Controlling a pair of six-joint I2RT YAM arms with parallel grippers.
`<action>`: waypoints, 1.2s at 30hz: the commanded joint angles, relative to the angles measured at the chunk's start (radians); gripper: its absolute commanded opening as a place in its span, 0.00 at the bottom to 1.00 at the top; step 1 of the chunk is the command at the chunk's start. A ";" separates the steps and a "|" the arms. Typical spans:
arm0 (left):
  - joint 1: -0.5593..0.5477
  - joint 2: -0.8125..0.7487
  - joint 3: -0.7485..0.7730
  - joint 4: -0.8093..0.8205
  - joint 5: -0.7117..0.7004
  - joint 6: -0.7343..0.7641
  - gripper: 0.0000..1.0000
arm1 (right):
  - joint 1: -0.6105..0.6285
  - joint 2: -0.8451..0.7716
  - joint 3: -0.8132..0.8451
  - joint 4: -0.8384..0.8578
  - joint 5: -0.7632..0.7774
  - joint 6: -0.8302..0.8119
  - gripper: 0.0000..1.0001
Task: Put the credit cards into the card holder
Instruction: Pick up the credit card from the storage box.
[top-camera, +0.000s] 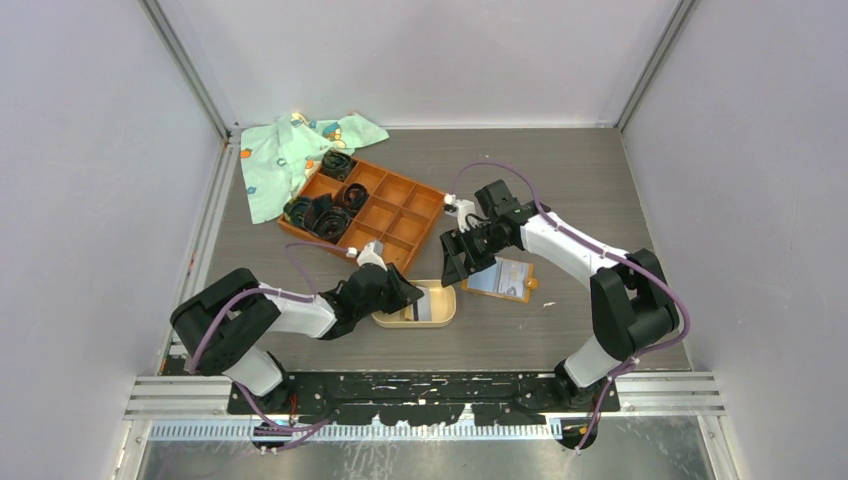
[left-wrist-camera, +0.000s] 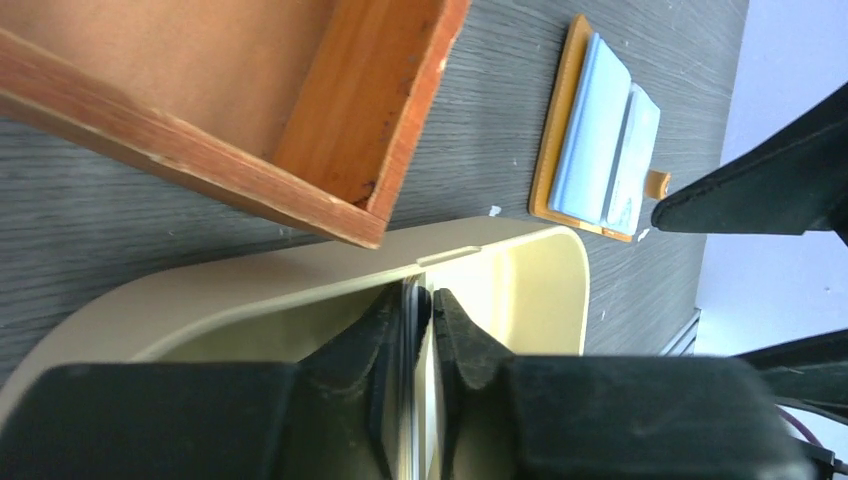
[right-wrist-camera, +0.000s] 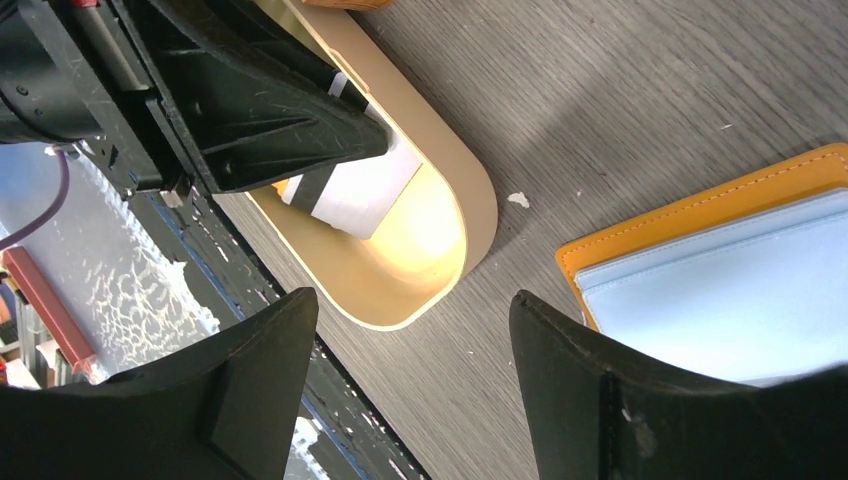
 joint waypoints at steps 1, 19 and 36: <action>0.021 0.004 0.002 0.051 0.033 0.017 0.22 | -0.001 -0.031 0.006 0.015 -0.027 0.005 0.76; 0.033 -0.132 -0.023 -0.038 0.042 0.022 0.23 | -0.002 -0.029 0.006 0.014 -0.031 0.005 0.76; 0.045 -0.276 0.002 -0.205 0.005 0.129 0.00 | -0.008 -0.059 0.015 -0.009 -0.061 -0.043 0.76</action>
